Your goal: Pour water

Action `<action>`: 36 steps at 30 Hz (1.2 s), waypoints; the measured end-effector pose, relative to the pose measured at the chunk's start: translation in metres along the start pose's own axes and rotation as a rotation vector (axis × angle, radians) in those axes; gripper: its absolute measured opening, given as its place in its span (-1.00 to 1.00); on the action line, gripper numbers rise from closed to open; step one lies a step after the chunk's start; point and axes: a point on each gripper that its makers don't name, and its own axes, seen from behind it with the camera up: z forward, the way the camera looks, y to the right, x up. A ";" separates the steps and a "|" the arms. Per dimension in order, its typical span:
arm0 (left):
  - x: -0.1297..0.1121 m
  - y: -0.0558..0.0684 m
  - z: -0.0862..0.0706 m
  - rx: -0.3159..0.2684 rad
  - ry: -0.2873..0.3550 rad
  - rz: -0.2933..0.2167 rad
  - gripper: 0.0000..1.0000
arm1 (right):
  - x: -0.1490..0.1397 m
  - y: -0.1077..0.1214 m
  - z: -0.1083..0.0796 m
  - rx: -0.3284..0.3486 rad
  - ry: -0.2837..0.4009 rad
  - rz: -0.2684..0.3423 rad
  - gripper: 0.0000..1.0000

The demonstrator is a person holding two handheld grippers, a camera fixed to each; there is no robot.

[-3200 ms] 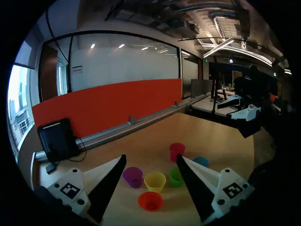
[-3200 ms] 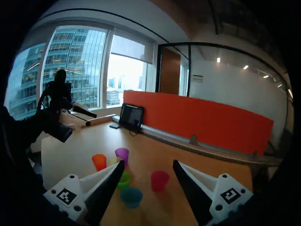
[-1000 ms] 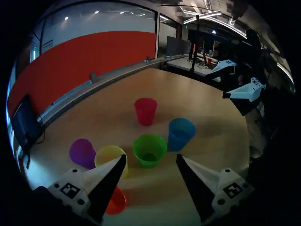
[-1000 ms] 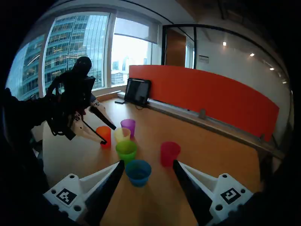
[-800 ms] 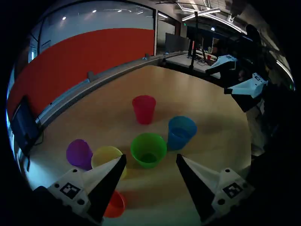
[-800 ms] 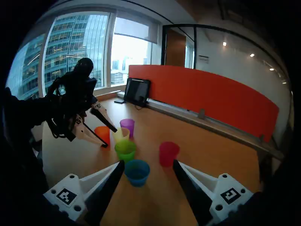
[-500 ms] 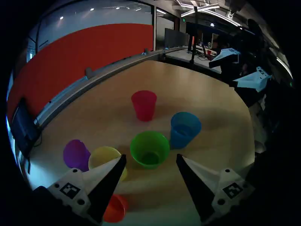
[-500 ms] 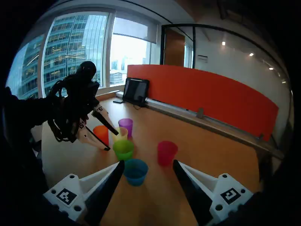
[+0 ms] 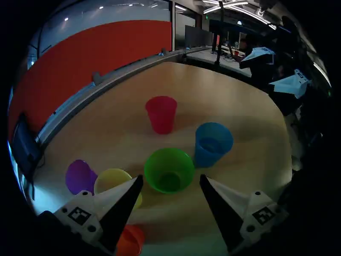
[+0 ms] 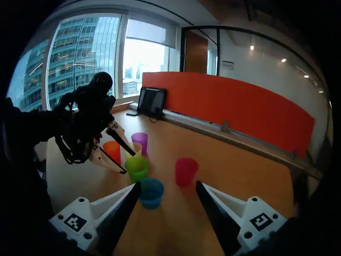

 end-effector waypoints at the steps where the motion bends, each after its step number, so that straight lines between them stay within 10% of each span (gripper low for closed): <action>1: 0.000 -0.001 0.001 0.002 -0.003 0.002 0.98 | 0.000 0.000 0.000 0.000 0.000 0.001 1.00; 36: 0.000 -0.002 0.023 0.013 -0.048 0.040 0.98 | -0.006 0.006 0.004 -0.007 -0.010 0.008 1.00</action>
